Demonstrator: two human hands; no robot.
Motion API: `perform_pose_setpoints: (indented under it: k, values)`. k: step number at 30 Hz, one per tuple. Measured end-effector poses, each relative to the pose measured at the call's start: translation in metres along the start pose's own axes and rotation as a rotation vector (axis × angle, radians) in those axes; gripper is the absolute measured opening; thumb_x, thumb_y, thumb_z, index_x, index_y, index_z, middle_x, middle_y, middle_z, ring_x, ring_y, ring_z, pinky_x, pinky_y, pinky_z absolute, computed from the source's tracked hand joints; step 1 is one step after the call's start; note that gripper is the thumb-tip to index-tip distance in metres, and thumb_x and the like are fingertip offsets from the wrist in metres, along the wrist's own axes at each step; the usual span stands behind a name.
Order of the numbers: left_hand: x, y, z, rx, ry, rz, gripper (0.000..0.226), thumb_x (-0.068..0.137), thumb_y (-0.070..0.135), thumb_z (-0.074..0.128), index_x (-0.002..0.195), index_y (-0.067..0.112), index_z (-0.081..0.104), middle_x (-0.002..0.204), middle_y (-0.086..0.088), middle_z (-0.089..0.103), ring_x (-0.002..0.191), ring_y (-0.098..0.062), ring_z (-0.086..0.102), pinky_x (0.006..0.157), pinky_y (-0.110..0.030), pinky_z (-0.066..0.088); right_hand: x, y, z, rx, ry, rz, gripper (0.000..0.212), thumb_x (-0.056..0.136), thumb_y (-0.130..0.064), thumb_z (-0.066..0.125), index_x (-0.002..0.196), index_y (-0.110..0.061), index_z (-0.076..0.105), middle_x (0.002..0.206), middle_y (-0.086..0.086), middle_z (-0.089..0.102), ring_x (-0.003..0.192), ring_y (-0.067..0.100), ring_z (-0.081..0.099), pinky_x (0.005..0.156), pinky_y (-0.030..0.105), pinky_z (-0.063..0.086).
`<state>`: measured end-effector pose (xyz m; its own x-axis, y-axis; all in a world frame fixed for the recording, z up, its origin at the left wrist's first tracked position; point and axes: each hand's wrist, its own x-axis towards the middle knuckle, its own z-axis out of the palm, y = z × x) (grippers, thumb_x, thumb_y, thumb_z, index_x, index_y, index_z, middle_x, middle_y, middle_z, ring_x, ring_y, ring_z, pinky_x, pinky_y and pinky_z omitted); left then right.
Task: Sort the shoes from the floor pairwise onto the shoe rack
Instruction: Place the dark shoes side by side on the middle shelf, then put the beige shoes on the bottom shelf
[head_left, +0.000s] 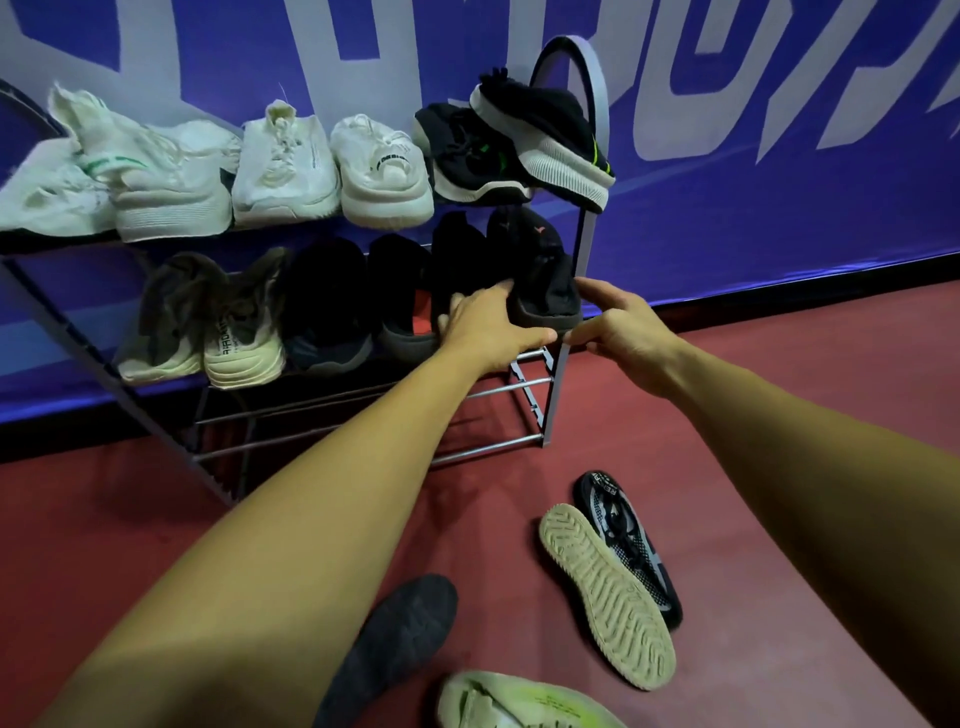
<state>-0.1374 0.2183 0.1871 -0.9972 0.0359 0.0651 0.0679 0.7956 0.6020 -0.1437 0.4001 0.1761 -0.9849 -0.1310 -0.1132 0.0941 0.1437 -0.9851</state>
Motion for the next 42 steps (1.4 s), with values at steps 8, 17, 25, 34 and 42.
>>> perform_pose_setpoints:
  k: [8,17,25,34,42]
  values:
    - [0.020,0.003,0.016,-0.011,0.078,-0.019,0.069,0.076,0.054,0.072,0.139,0.038,0.048,0.135,0.002,0.061,0.132,-0.033,0.046,0.109,-0.044,0.035,0.018,0.004,0.008,0.036,0.159,-0.045,0.072,0.072,0.011,0.062,0.139,-0.015,0.055,0.120,-0.009,0.065,0.113,0.017,0.063,0.080,0.022,0.048]
    - [0.028,0.001,0.017,-0.074,0.026,-0.039,0.070,0.076,0.046,0.074,0.140,0.034,0.049,0.133,0.003,0.062,0.129,-0.029,0.050,0.109,-0.045,0.038,0.019,0.005,0.018,-0.145,0.353,-0.052,0.049,0.084,-0.014,0.064,0.132,-0.014,0.057,0.123,-0.002,0.063,0.107,0.016,0.061,0.085,0.026,0.047]
    - [-0.009,-0.016,-0.011,-0.154,0.053,0.025,0.030,0.081,0.030,0.074,0.109,0.020,0.071,0.087,0.005,0.071,0.076,-0.003,0.061,0.061,-0.003,0.035,-0.006,0.008,0.029,-0.372,0.290,0.107,0.036,0.084,-0.031,0.069,0.107,-0.004,0.063,0.088,0.004,0.061,0.078,0.020,0.055,0.060,0.029,0.041]
    - [-0.112,-0.071,0.001,0.070,-0.230,-0.065,0.030,0.083,0.031,0.075,0.109,0.018,0.071,0.095,-0.001,0.069,0.082,-0.012,0.059,0.075,-0.021,0.042,-0.074,0.056,0.077,-0.598,0.066,0.189,0.050,0.085,-0.035,0.074,0.120,-0.002,0.062,0.117,0.014,0.066,0.111,0.031,0.062,0.095,0.037,0.049]
    - [-0.177,-0.127,0.045,0.219,-0.467,-0.138,0.035,0.084,0.030,0.074,0.115,0.016,0.068,0.105,-0.005,0.069,0.101,-0.022,0.064,0.080,-0.022,0.041,-0.128,0.146,0.108,-0.786,-0.150,0.331,0.064,0.081,-0.046,0.074,0.132,-0.010,0.060,0.136,0.009,0.061,0.126,0.028,0.056,0.105,0.032,0.043]
